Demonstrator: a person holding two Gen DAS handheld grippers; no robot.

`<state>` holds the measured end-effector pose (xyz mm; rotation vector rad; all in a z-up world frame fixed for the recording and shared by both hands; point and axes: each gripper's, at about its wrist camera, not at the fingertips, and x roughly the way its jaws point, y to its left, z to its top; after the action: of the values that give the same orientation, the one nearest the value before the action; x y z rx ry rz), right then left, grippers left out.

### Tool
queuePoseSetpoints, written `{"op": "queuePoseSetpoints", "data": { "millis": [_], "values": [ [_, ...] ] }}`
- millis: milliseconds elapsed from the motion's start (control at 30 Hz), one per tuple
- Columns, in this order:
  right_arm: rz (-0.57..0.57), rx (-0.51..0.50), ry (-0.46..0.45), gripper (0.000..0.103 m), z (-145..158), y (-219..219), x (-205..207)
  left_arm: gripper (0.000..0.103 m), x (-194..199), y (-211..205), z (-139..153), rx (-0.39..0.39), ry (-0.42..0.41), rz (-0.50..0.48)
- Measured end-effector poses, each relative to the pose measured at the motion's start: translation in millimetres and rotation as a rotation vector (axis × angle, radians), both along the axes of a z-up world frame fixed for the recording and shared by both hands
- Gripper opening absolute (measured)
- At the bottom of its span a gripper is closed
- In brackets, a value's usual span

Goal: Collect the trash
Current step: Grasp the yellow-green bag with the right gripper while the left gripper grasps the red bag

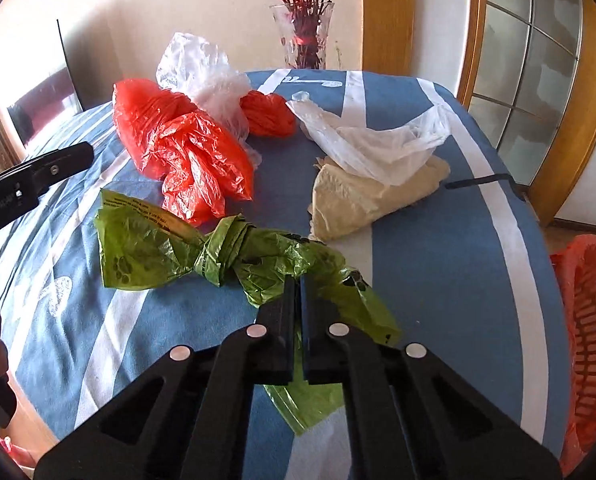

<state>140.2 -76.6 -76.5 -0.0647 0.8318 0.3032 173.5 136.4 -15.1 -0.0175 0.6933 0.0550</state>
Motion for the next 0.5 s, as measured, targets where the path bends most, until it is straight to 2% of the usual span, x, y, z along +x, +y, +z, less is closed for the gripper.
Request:
{"op": "queuePoseSetpoints", "data": {
  "millis": [200, 267, 500],
  "values": [
    [-0.037, 0.007, -0.057, 0.002, 13, -23, -15, 0.054, 6, -9, 0, 0.019, 0.003, -0.003],
    [-0.064, 0.003, -0.084, 0.002, 20, -38, -23, 0.057, 9, -10, 0, 0.010, 0.006, 0.001],
    [-0.187, -0.001, -0.143, 0.002, 35, -92, -35, 0.058, 25, -28, 5, -0.015, 0.023, -0.010]
  ]
}}
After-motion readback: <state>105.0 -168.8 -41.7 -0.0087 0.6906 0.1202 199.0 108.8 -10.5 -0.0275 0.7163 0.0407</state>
